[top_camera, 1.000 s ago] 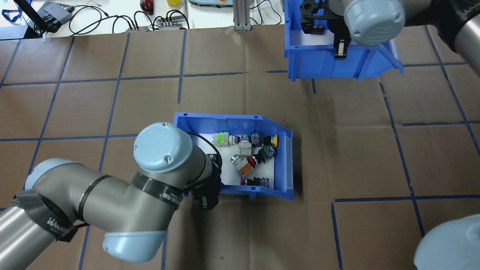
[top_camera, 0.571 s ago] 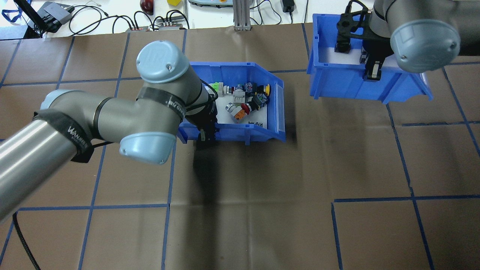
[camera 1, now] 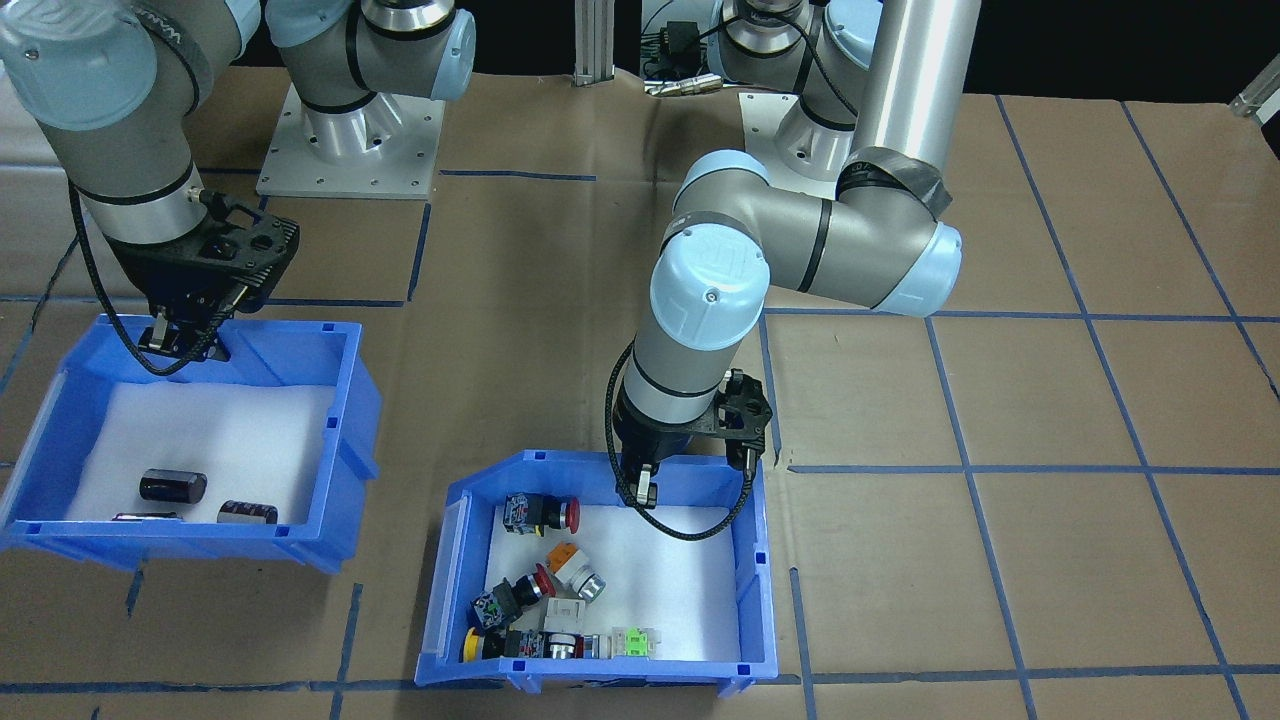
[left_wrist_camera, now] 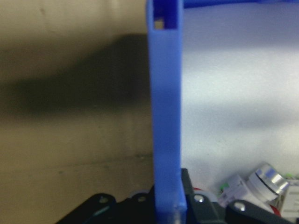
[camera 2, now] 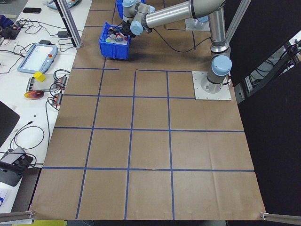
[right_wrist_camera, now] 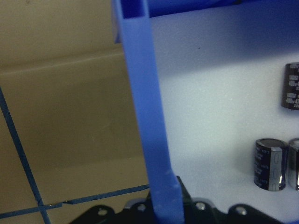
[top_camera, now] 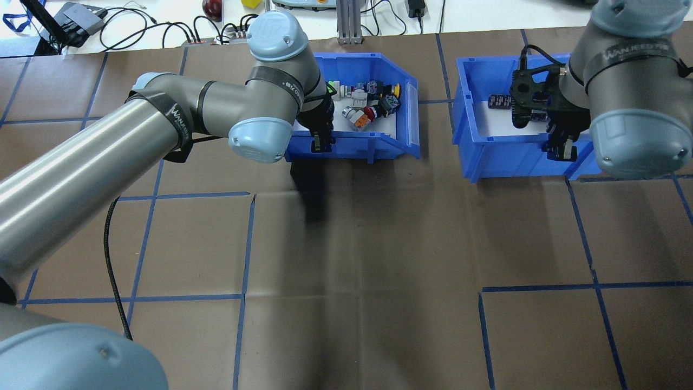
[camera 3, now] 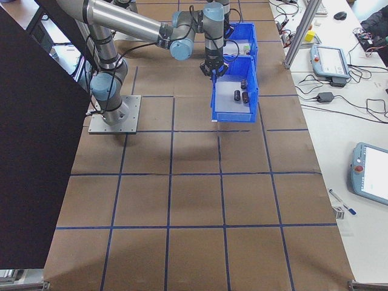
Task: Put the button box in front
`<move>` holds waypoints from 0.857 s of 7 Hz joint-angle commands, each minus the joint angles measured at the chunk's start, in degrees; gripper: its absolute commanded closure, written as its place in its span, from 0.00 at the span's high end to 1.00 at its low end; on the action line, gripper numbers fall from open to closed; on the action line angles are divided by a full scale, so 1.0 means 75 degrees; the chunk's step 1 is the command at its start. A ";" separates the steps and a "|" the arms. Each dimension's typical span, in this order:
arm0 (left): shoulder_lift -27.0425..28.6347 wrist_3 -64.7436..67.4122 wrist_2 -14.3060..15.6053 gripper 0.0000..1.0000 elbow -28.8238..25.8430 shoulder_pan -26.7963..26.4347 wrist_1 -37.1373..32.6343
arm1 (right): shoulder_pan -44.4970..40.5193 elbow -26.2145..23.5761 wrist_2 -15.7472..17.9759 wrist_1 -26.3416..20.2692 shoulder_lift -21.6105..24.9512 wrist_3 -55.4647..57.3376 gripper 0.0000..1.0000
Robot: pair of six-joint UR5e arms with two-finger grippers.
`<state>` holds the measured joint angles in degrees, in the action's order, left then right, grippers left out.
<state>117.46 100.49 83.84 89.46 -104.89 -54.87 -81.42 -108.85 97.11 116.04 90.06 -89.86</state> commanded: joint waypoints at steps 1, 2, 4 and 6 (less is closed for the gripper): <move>0.0207 0.0031 -0.0022 0.01 -0.0244 -0.0054 0.0004 | 0.0261 -0.0381 -0.0011 0.0125 0.0284 -0.0335 0.05; 0.0253 -0.0004 -0.0034 0.01 -0.0232 -0.0065 0.0015 | 0.0262 -0.0440 -0.0011 0.0137 0.0285 -0.0336 0.05; 0.0265 -0.0122 -0.0162 0.01 -0.0162 -0.0077 0.0004 | 0.0262 -0.0452 -0.0011 0.0114 0.0378 -0.0336 0.05; 0.0276 -0.0122 -0.0163 0.02 -0.0092 -0.0112 0.0004 | 0.0262 -0.0464 0.0001 0.0078 0.0390 -0.0336 0.05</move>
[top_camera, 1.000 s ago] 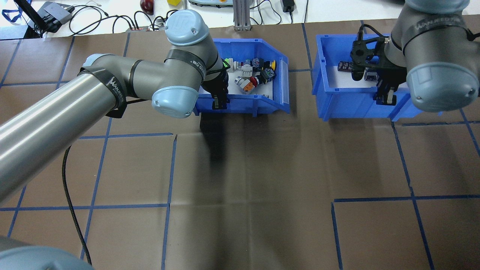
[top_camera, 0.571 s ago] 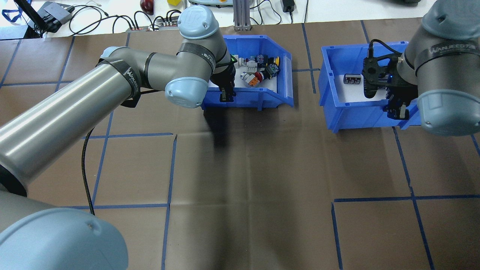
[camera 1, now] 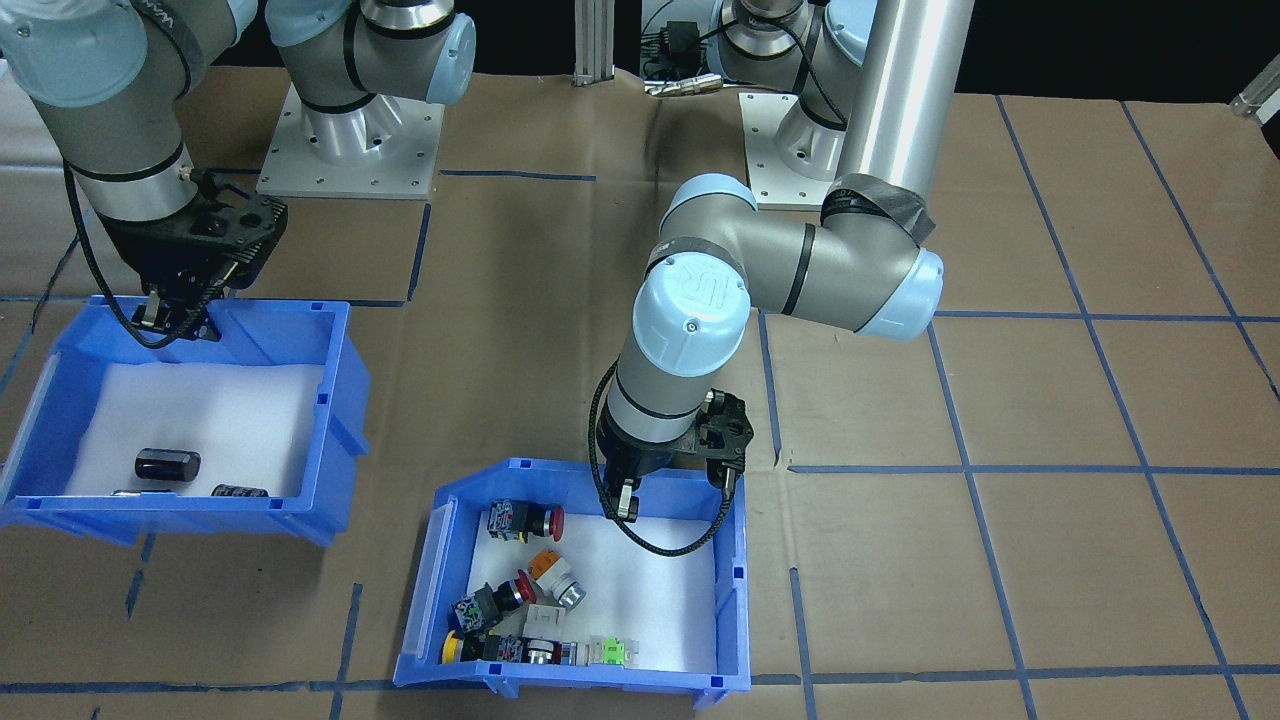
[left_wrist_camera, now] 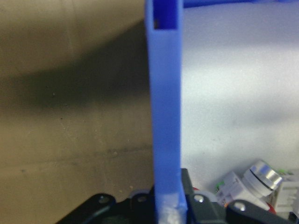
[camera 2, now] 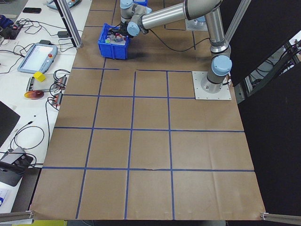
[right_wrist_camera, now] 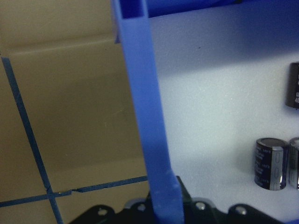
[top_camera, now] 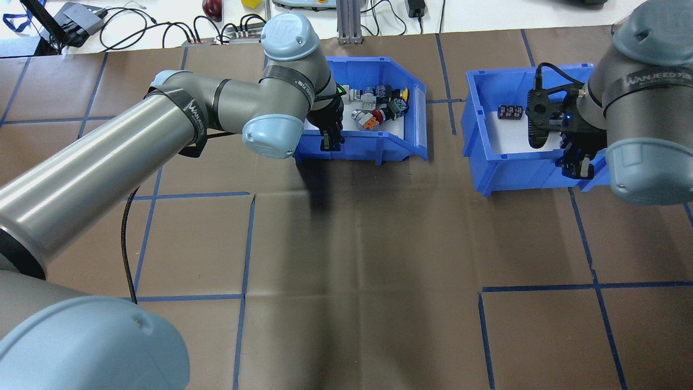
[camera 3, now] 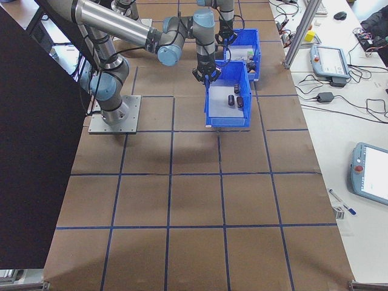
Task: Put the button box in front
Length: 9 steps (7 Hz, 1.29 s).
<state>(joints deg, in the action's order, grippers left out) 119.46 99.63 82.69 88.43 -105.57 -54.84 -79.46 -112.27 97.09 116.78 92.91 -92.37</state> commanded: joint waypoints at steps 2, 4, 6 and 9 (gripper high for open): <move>-0.0002 0.0029 -0.0010 0.07 0.0092 -0.0045 0.0000 | 0.0012 -0.0007 0.0004 -0.0031 0.0011 -0.0012 0.05; -0.0072 0.0111 0.0002 0.08 0.0103 -0.0045 0.0000 | 0.0036 -0.0018 0.0028 -0.0090 0.0080 -0.0152 0.05; -0.0072 0.0111 0.0002 0.09 0.0127 -0.0057 -0.0012 | 0.0047 -0.0111 0.0051 -0.0102 0.0233 -0.0292 0.05; -0.0107 0.0134 0.0073 0.80 0.0115 -0.0045 0.0000 | 0.0432 -0.0580 0.0016 -0.0067 0.0724 -0.0574 0.05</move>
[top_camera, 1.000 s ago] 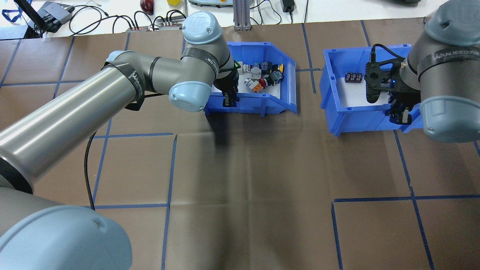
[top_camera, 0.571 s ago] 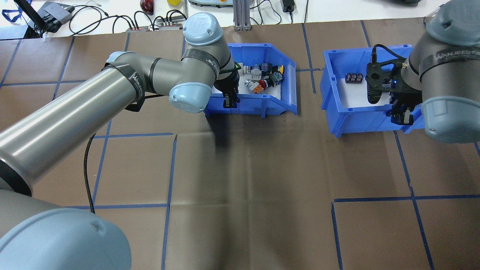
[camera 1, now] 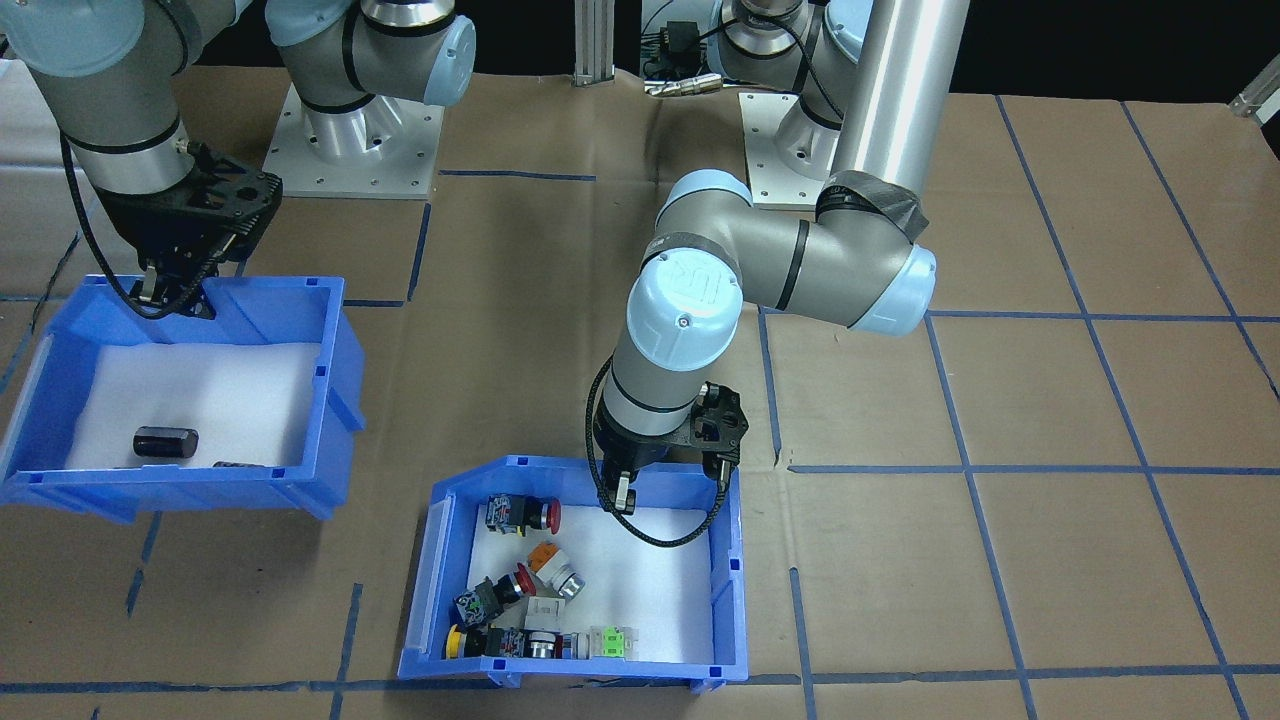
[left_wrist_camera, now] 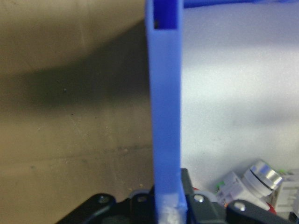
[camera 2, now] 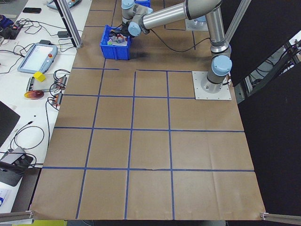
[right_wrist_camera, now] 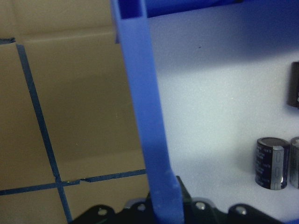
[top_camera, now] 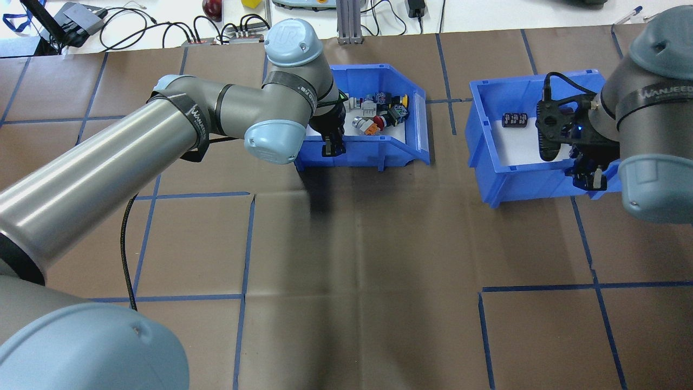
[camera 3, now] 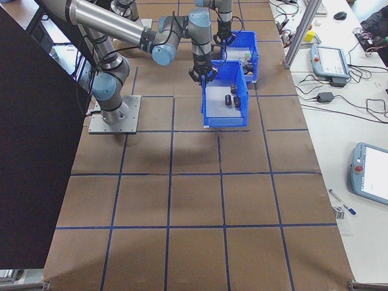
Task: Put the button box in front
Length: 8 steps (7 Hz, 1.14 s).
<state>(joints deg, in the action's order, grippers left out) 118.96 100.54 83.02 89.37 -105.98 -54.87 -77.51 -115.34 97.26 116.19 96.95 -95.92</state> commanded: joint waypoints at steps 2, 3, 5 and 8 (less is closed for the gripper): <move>-0.0379 -0.0045 0.0005 0.84 -0.0044 0.0010 -0.0135 | 0.0279 -0.0544 -0.0030 -0.0023 0.0454 -0.0078 0.05; -0.0787 -0.0463 0.0005 0.84 0.0060 0.0103 -0.0473 | 0.0221 -0.1046 -0.0169 0.0023 0.0943 -0.0019 0.05; -0.1828 -0.2625 0.0122 0.86 0.0061 0.0476 -0.2261 | 0.0209 -0.1565 -0.0194 -0.0023 0.1638 0.0016 0.06; -0.3808 -0.6922 0.0482 0.99 0.0818 0.1716 -0.4036 | -0.0082 -0.1905 -0.0463 -0.0269 0.1862 0.0273 0.06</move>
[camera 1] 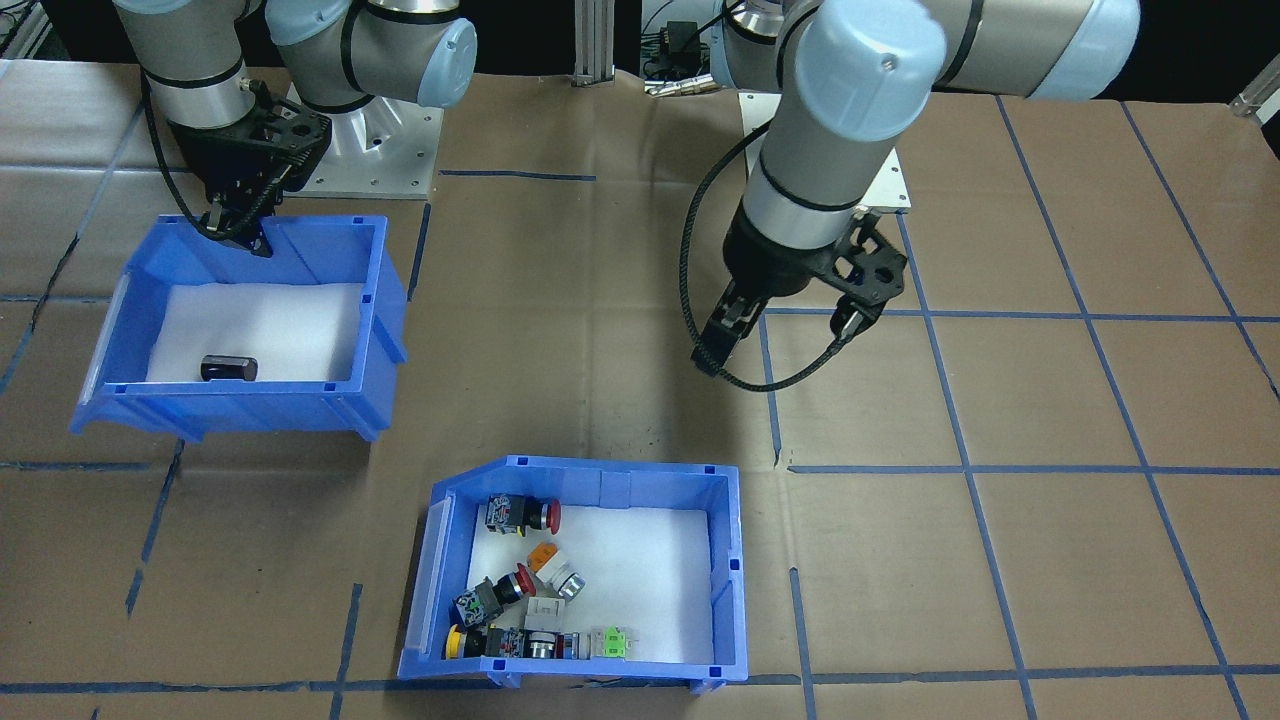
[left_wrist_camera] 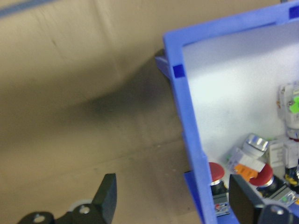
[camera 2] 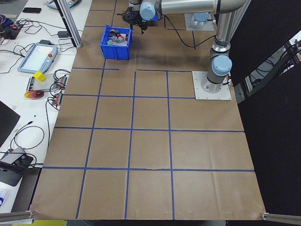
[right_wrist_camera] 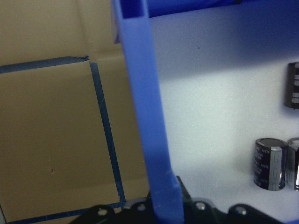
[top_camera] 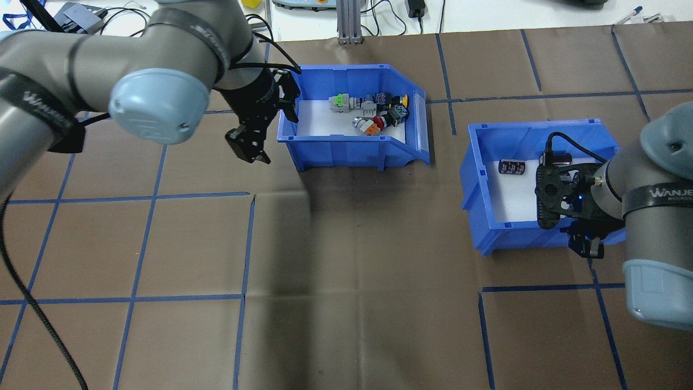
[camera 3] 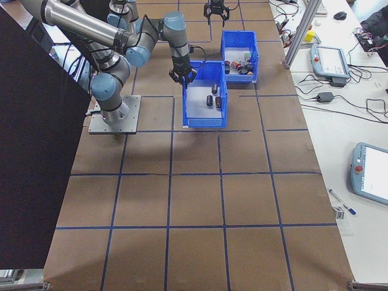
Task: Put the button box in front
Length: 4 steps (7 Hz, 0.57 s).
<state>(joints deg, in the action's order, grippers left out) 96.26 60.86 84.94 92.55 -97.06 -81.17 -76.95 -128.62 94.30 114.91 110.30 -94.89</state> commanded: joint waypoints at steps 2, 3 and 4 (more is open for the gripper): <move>-0.1769 -0.5318 0.0241 0.99 0.1226 0.1406 -0.0557 | -0.0904 -0.0252 -0.0057 -0.0099 0.0083 0.0894 0.06; -0.1900 -0.7391 0.0287 0.99 0.1334 0.1526 -0.0545 | -0.1372 -0.0253 -0.0046 -0.0041 0.0037 0.1397 0.06; -0.2029 -0.8908 0.0810 0.99 0.1254 0.1504 -0.0440 | -0.2038 -0.0253 -0.0045 0.0018 0.0013 0.1982 0.06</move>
<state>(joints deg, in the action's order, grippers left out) 82.56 9.31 87.92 101.76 -86.39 -85.06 -86.95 -130.46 93.92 114.59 110.62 -84.90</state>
